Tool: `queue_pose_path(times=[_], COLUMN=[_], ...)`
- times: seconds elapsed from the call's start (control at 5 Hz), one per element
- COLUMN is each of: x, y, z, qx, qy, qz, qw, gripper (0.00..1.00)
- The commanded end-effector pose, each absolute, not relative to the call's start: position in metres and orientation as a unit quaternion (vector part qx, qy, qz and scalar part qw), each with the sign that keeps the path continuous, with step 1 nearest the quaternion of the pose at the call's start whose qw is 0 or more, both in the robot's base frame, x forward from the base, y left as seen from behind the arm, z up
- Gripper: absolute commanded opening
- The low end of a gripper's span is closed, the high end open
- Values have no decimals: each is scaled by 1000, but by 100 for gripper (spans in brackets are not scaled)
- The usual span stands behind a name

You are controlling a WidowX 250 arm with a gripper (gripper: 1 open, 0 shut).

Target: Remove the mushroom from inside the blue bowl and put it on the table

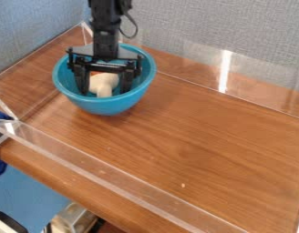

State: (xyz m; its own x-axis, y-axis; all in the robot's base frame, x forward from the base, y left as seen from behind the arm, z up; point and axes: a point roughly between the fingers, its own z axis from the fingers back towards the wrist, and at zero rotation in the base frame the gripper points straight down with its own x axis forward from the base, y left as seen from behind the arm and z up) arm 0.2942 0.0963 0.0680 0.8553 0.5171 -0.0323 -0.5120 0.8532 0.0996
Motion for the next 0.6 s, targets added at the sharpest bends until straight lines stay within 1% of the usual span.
queue_pose_path(times=[0.0, 0.4], x=[308, 302], y=[109, 81], z=[75, 54], qx=[47, 46], qy=[2, -2], qz=[301, 283], qw=[952, 958], gripper=[0, 0])
